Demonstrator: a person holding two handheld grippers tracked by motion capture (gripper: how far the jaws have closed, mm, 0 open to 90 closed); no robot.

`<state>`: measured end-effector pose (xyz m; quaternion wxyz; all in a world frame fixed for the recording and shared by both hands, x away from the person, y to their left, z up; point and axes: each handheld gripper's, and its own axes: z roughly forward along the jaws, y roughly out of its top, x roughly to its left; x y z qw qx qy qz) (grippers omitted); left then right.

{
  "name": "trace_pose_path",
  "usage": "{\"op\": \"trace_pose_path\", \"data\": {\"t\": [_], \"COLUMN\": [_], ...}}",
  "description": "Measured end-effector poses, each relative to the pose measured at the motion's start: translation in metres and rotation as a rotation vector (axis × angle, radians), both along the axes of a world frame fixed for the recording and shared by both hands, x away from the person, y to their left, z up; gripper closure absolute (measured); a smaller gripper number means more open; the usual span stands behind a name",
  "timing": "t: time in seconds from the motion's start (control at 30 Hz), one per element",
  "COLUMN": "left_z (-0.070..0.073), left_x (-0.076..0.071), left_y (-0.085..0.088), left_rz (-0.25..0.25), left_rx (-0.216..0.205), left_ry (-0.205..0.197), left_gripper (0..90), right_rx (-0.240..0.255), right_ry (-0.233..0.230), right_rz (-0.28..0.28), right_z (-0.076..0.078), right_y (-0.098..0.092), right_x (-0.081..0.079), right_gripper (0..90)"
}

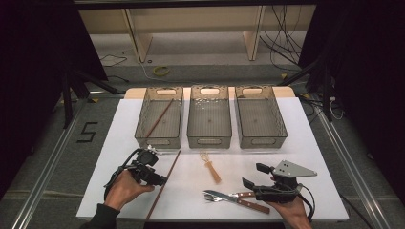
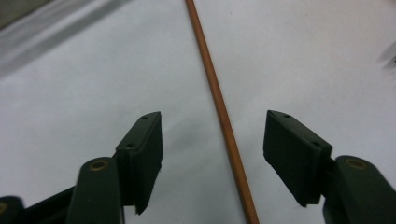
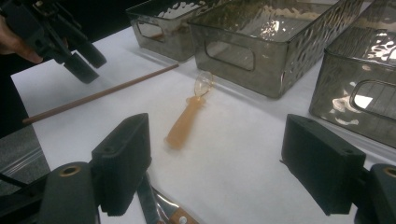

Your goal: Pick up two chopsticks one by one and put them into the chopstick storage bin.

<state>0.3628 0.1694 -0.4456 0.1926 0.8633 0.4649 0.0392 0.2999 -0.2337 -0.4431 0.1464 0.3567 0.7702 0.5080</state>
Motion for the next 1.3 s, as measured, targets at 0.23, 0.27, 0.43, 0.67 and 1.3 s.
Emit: {"op": "trace_pose_path", "data": {"t": [0.23, 0.27, 0.43, 0.67, 1.3], "left_z": [-0.008, -0.008, -0.014, -0.019, -0.02], "left_x": [-0.004, -0.004, -0.007, -0.009, -0.011], "left_y": [-0.004, -0.004, -0.008, -0.01, -0.012], "left_rz": [-0.026, -0.026, -0.037, -0.058, -0.098], "left_rx": [0.011, 0.011, 0.019, 0.043, 0.107], "left_ry": [0.034, 0.034, 0.051, 0.056, 0.026], "left_gripper": [45.7, 46.9, 54.9, 63.6, 82.4], "right_rx": [0.0, 0.0, -0.001, -0.001, -0.004], "right_ry": [0.004, 0.003, 0.001, 0.001, 0.001], "right_rz": [0.0, 0.0, 0.002, 0.003, 0.006], "right_z": [0.0, 0.0, 0.0, 0.0, 0.0], "right_y": [0.0, 0.0, 0.0, 0.0, 0.0], "right_x": [0.0, 0.0, 0.0, 0.0, 0.0], "right_gripper": [24.7, 24.8, 24.8, 24.9, 25.2]}}
